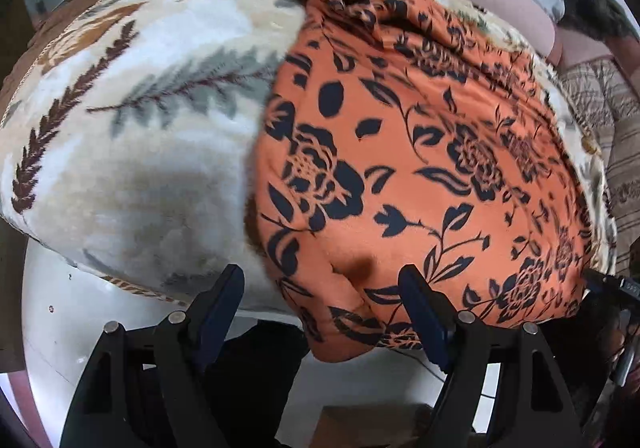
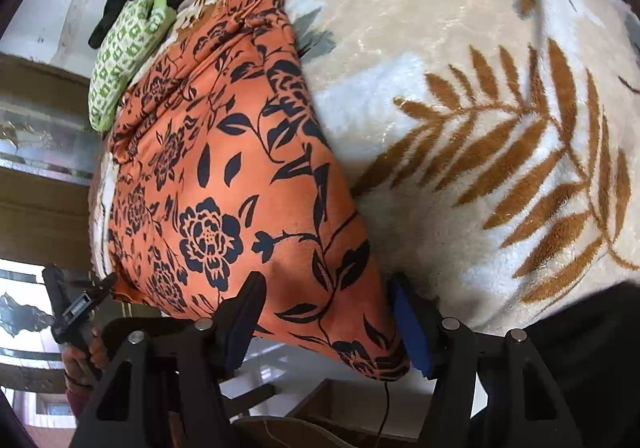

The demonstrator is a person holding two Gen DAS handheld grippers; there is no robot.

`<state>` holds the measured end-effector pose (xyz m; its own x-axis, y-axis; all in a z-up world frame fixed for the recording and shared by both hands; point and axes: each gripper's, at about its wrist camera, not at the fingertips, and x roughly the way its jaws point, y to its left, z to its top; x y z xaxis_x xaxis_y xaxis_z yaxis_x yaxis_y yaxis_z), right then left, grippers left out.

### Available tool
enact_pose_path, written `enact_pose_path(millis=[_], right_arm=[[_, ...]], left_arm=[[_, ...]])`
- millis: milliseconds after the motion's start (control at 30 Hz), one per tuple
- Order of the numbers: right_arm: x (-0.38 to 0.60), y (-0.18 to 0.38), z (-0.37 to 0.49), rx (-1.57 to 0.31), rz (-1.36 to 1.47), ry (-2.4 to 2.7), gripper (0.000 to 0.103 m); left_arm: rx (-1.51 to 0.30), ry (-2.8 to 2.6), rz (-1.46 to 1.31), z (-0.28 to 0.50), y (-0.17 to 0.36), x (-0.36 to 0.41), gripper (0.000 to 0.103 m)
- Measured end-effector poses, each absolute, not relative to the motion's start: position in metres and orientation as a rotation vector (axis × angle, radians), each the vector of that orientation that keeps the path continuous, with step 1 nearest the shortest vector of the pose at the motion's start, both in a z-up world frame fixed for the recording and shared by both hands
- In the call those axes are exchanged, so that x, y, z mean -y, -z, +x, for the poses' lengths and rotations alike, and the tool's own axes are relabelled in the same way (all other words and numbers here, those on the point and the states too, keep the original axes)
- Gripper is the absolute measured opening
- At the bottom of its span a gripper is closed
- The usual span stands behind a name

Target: Fold small clothes

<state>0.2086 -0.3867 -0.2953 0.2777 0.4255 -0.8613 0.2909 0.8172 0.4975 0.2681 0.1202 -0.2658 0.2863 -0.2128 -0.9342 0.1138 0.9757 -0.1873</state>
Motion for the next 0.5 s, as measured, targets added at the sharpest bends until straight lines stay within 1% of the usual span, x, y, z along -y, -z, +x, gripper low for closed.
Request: enact_pose_path(millis=[33, 67, 100, 133, 167, 200, 233, 300, 367, 500], right_arm=[[0.386, 0.296, 0.209, -1.318, 0.649, -0.101, 0.066], [0.385, 0.297, 0.21, -1.318, 0.649, -0.1, 0.066], [0.385, 0.297, 0.21, -1.319, 0.647, -0.1, 0.066], [0.384, 0.297, 0.21, -1.319, 0.634, -0.102, 0.058], [0.381, 0.296, 0.211, -1.323, 0.606, -0.1, 0.048], [0.38, 0.296, 0.211, -1.332, 0.577, -0.096, 0.025], [0.378, 0.296, 0.212, -1.338, 0.564, -0.101, 0.015], [0.377, 0.294, 0.21, -1.335, 0.553, -0.12, 0.008], [0.376, 0.289, 0.209, -1.318, 0.535, -0.13, 0.008], [0.376, 0.27, 0.209, -1.263, 0.591, -0.22, 0.007]], left_arm=[[-1.276, 0.2, -0.078, 0.269, 0.269, -0.119, 0.075], [-1.289, 0.196, -0.076, 0.269, 0.272, -0.118, 0.042], [-1.306, 0.2, -0.081, 0.27, 0.275, -0.117, 0.012], [-1.322, 0.188, -0.091, 0.271, 0.277, -0.118, 0.011], [-1.316, 0.185, -0.098, 0.272, 0.277, -0.119, 0.01], [-1.313, 0.191, -0.103, 0.272, 0.277, -0.12, 0.008], [-1.305, 0.199, -0.11, 0.272, 0.274, -0.12, 0.008], [-1.281, 0.22, -0.108, 0.272, 0.265, -0.12, 0.007], [-1.245, 0.261, -0.124, 0.272, 0.25, -0.121, 0.007], [-1.174, 0.354, -0.199, 0.278, 0.215, -0.127, 0.007]])
